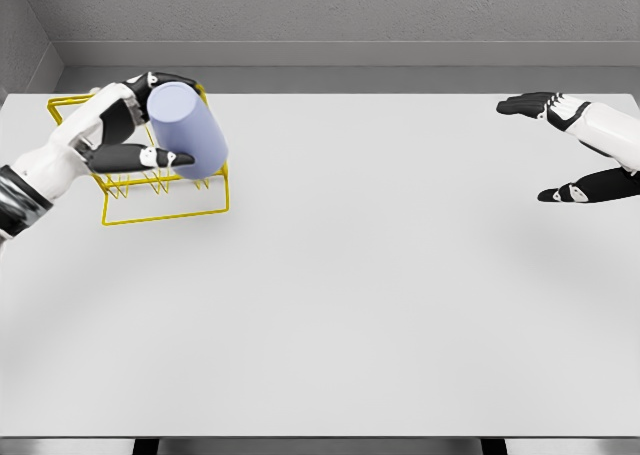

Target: Place the cup on the cup holder with both arms

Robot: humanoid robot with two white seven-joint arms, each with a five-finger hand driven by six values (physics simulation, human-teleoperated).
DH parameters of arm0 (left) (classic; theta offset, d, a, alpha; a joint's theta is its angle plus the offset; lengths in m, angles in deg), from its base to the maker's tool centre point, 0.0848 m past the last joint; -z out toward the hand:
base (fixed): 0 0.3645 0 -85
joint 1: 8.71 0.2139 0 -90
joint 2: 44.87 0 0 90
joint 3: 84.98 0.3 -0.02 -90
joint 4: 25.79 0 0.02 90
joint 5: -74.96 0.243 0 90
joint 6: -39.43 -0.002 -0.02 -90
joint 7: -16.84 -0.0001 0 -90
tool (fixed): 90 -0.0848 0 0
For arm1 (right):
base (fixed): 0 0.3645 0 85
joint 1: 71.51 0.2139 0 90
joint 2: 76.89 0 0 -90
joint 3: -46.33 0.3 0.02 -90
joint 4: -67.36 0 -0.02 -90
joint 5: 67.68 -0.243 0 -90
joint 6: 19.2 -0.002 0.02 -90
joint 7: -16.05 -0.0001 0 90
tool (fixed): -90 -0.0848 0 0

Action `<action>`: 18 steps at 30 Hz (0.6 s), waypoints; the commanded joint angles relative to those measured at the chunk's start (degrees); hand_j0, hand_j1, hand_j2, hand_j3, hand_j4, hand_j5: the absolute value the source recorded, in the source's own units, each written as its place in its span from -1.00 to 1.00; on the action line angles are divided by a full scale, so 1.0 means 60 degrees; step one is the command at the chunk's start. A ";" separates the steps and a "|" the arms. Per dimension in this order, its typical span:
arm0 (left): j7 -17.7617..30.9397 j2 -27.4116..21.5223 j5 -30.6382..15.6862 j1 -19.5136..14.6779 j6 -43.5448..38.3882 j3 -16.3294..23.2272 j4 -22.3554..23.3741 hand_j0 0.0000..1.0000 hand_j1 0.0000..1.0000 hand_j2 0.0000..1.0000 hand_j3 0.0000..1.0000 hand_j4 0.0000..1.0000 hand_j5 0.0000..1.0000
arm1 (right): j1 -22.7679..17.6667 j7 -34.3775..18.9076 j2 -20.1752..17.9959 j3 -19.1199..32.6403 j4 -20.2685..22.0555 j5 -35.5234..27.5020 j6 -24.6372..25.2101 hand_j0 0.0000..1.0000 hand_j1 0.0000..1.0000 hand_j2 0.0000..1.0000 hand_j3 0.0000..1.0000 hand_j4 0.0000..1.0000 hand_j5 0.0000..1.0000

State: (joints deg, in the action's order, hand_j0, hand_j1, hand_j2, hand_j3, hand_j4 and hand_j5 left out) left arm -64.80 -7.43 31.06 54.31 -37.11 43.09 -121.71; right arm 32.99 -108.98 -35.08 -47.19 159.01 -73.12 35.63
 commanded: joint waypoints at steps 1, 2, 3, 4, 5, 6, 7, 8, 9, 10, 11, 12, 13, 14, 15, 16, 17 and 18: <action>-0.0002 0.0000 -0.0036 0.0000 -0.0001 -0.0017 0.0122 0.45 0.45 0.45 0.45 0.45 0.45 | 0.0000 0.0005 -0.0010 0.0001 0.0002 -0.0074 0.0029 1.00 1.00 1.00 1.00 1.00 1.00; -0.0002 -0.0015 -0.0036 0.0000 -0.0001 -0.0017 0.0166 0.46 0.46 0.46 0.46 0.46 0.46 | 0.0000 0.0005 -0.0010 0.0001 0.0002 -0.0074 0.0029 1.00 1.00 1.00 1.00 1.00 1.00; -0.0002 -0.0015 -0.0036 0.0015 -0.0001 -0.0017 0.0196 0.46 0.46 0.46 0.46 0.46 0.46 | 0.0000 0.0005 -0.0010 0.0001 0.0002 -0.0074 0.0029 1.00 1.00 1.00 1.00 1.00 1.00; -0.0002 -0.0015 -0.0036 0.0015 -0.0001 -0.0017 0.0210 0.46 0.46 0.46 0.46 0.46 0.46 | 0.0000 0.0005 -0.0010 0.0001 0.0002 -0.0074 0.0029 1.00 1.00 1.00 1.00 1.00 1.00; -0.0002 -0.0015 -0.0036 0.0015 -0.0001 -0.0031 0.0269 0.45 0.45 0.45 0.45 0.45 0.45 | 0.0000 0.0005 -0.0010 0.0001 0.0017 -0.0074 0.0029 1.00 1.00 1.00 1.00 1.00 1.00; -0.0002 -0.0015 -0.0036 0.0015 -0.0001 -0.0031 0.0283 0.46 0.46 0.46 0.46 0.46 0.46 | 0.0000 0.0005 -0.0010 0.0001 0.0002 -0.0074 0.0029 1.00 1.00 1.00 1.00 1.00 1.00; -0.0002 -0.0015 -0.0036 0.0015 -0.0001 -0.0061 0.0283 0.46 0.46 0.46 0.46 0.46 0.46 | 0.0000 0.0005 -0.0010 0.0001 0.0002 -0.0074 0.0029 1.00 1.00 1.00 1.00 1.00 1.00; -0.0002 -0.0015 -0.0036 0.0015 -0.0001 -0.0061 0.0283 0.46 0.46 0.46 0.46 0.46 0.46 | 0.0000 0.0005 -0.0010 0.0001 0.0002 -0.0074 0.0029 1.00 1.00 1.00 1.00 1.00 1.00; -0.0002 0.0000 -0.0036 0.0029 -0.0001 -0.0061 0.0283 0.46 0.46 0.46 0.46 0.46 0.46 | 0.0000 0.0005 -0.0010 0.0001 0.0002 -0.0074 0.0029 1.00 1.00 1.00 1.00 1.00 1.00; -0.0002 -0.0015 -0.0051 0.0029 -0.0001 -0.0061 0.0283 0.46 0.46 0.46 0.46 0.46 0.46 | 0.0000 0.0005 -0.0010 0.0001 0.0002 -0.0074 0.0029 1.00 1.00 1.00 1.00 1.00 1.00; -0.0002 -0.0015 -0.0036 0.0015 -0.0001 -0.0075 0.0298 0.46 0.46 0.46 0.46 0.46 0.46 | 0.0000 0.0005 -0.0010 0.0001 0.0002 -0.0074 0.0029 1.00 1.00 1.00 1.00 1.00 1.00; -0.0002 0.0000 -0.0036 0.0029 -0.0001 -0.0075 0.0327 0.46 0.46 0.46 0.46 0.46 0.46 | 0.0000 0.0005 -0.0010 0.0001 0.0002 -0.0074 0.0029 1.00 1.00 1.00 1.00 1.00 1.00; -0.0002 0.0000 -0.0036 0.0029 -0.0001 -0.0075 0.0342 0.46 0.46 0.46 0.46 0.46 0.46 | 0.0000 0.0005 -0.0010 0.0001 0.0002 -0.0074 0.0029 1.00 1.00 1.00 1.00 1.00 1.00; -0.0002 0.0000 -0.0036 0.0044 -0.0001 -0.0075 0.0342 0.46 0.46 0.46 0.46 0.46 0.46 | 0.0000 0.0005 -0.0010 0.0001 0.0002 -0.0074 0.0029 1.00 1.00 1.00 1.00 1.00 1.00; -0.0002 0.0000 -0.0036 0.0044 -0.0001 -0.0075 0.0371 0.46 0.46 0.46 0.46 0.46 0.46 | 0.0000 0.0005 -0.0010 0.0001 0.0002 -0.0074 0.0029 1.00 1.00 1.00 1.00 1.00 1.00; -0.0002 0.0000 -0.0036 0.0044 -0.0001 -0.0075 0.0371 0.46 0.46 0.46 0.46 0.46 0.46 | 0.0000 0.0005 -0.0010 0.0001 0.0002 -0.0074 0.0029 1.00 1.00 1.00 1.00 1.00 1.00; -0.0002 0.0000 -0.0036 0.0044 -0.0001 -0.0075 0.0430 0.46 0.46 0.46 0.46 0.46 0.46 | 0.0000 0.0005 -0.0010 0.0001 0.0002 -0.0074 0.0029 1.00 1.00 1.00 1.00 1.00 1.00; -0.0002 0.0014 -0.0036 0.0029 -0.0001 -0.0090 0.0532 0.46 0.46 0.46 0.46 0.46 0.46 | 0.0000 0.0005 -0.0010 0.0001 0.0002 -0.0074 0.0029 1.00 1.00 1.00 1.00 1.00 1.00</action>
State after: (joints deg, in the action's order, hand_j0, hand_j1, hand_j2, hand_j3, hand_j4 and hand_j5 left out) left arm -64.80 -7.32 31.04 54.57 -37.11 42.65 -119.10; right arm 32.99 -108.98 -35.08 -47.19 159.01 -73.12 35.63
